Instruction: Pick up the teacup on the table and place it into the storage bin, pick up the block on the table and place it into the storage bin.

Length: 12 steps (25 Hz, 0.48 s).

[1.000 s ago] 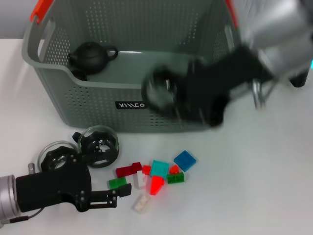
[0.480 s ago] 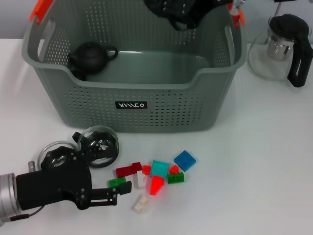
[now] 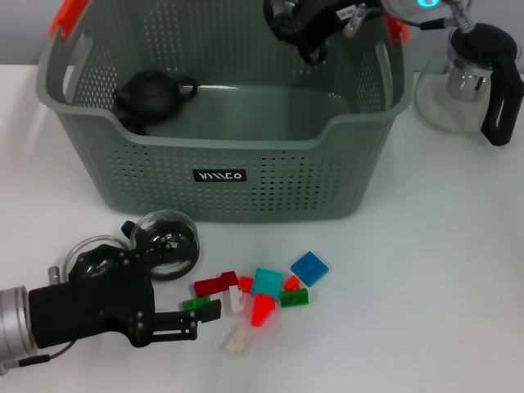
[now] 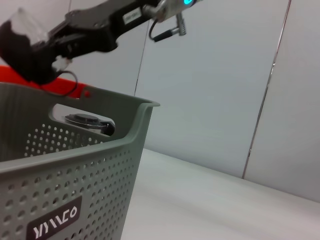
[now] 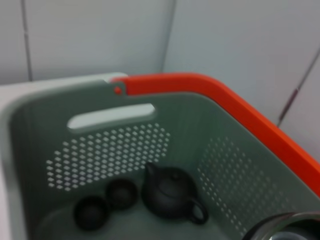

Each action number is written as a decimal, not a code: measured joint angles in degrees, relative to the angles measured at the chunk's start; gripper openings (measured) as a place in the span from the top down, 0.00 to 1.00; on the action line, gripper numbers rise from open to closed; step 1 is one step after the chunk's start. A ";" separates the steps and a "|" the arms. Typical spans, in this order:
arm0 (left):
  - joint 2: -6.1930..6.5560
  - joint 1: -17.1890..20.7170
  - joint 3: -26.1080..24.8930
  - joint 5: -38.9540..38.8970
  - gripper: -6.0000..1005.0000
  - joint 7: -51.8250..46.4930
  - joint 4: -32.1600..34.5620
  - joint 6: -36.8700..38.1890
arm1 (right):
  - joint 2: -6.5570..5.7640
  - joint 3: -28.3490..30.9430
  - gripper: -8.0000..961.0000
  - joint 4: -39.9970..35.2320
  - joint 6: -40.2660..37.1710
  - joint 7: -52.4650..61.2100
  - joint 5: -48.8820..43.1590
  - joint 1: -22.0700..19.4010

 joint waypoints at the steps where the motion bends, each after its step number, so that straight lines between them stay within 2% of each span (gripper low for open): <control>1: 0.00 -0.03 0.00 0.00 0.07 0.00 -0.02 -0.01 | 0.09 -0.14 0.93 1.04 0.93 -0.34 -0.27 0.38; 12: 0.00 -0.12 0.00 0.00 0.07 0.00 -0.21 -0.64 | 0.32 -1.48 0.93 9.85 8.28 -2.38 -0.47 1.94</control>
